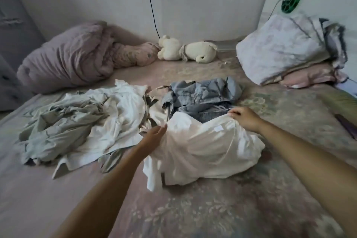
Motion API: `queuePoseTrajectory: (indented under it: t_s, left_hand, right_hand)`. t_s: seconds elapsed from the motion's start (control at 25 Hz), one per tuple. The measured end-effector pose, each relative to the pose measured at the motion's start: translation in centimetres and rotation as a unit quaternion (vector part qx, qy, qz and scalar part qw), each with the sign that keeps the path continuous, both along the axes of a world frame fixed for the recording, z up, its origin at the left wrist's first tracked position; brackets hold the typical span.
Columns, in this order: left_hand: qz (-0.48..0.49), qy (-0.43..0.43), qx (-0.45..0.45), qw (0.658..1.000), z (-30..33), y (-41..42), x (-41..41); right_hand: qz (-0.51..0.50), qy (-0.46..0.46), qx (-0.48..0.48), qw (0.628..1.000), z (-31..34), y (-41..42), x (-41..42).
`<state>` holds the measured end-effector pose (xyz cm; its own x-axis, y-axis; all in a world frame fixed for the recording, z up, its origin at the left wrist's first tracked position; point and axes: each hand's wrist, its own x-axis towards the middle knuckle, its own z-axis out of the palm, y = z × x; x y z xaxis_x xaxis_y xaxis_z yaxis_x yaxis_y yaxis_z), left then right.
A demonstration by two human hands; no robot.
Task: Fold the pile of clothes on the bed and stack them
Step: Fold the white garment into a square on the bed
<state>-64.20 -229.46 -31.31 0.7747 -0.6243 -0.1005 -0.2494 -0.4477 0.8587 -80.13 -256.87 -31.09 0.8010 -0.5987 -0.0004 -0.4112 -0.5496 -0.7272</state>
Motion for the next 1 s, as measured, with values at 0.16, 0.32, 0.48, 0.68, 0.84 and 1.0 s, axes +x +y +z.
queuePoseTrajectory:
  t_s: [0.16,0.32,0.48,0.68,0.84,1.0]
  left_hand:
    - [0.036,-0.046,0.127,0.99,-6.9,1.9,0.3]
    - [0.058,-0.089,0.157,0.982,-9.2,2.2,1.3]
    - [0.012,-0.201,0.184,0.962,-10.0,2.6,1.5]
    - [-0.001,-0.225,0.159,0.961,-9.8,2.2,1.0]
    - [0.015,-0.242,0.106,0.964,-8.3,1.9,0.8]
    - [0.067,-0.184,0.037,0.98,-6.4,1.7,2.2]
  right_hand:
    - [-0.02,0.005,-0.003,1.0,-7.2,1.2,0.9]
    - [0.037,0.012,-0.026,0.999,-7.8,-0.2,-1.0]
    - [0.167,0.09,-0.109,0.976,-8.2,-1.3,-3.6]
    - [0.223,0.188,-0.13,0.948,-9.7,-1.2,-3.0]
    - [0.125,0.086,-0.034,0.988,-8.6,-0.3,-2.1]
    - [0.022,-0.041,0.041,0.998,-6.0,-0.9,-1.8]
